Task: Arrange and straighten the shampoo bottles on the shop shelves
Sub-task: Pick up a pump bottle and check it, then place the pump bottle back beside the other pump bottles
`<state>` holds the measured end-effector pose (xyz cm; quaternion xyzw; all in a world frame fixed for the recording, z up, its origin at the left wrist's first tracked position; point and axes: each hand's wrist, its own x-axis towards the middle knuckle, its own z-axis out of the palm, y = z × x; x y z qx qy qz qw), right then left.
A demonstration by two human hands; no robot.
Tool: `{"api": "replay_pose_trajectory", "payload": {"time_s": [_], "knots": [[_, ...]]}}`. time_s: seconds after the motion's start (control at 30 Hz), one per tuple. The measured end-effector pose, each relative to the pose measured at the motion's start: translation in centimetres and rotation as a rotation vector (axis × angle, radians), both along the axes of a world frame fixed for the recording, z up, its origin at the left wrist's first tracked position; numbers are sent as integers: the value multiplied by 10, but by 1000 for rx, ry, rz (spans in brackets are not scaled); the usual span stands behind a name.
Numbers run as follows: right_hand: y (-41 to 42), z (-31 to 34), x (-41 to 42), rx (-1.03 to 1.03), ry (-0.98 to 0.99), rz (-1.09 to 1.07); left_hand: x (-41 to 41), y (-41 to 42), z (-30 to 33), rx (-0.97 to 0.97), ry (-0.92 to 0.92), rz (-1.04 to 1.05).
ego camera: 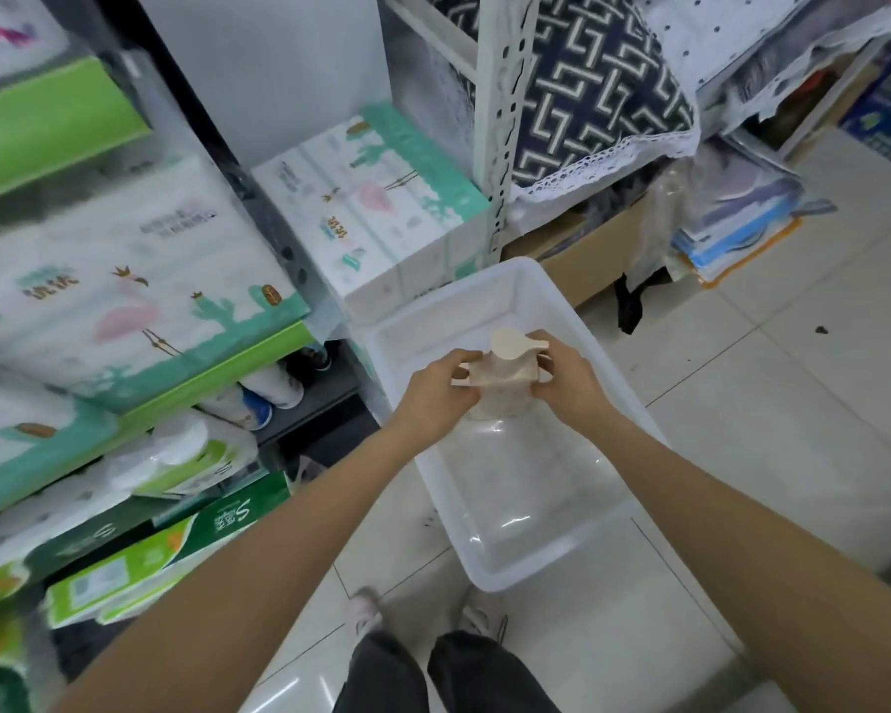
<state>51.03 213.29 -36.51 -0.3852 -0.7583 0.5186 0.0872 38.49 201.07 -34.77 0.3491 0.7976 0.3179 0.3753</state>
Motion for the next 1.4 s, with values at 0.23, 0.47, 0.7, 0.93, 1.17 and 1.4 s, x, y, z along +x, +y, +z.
{"api": "replay_pose_trajectory", "payload": {"time_s": [0.23,0.47,0.7,0.93,1.17,1.4], "knots": [[-10,1,2,13,-14,-122,1,6,2,26,-5,52],[-25,14,20,157,-338,-77,-2,-7,13,12,62,119],[-65,62,-9,280,-381,191,-19,-60,53,2,329,136],[-141,113,-67,476,-405,514,-51,-163,103,-91,569,85],[-258,162,-132,525,-262,658,-84,-313,143,-129,473,328],[-416,204,-191,553,-151,777,-122,-490,180,-13,473,492]]}}
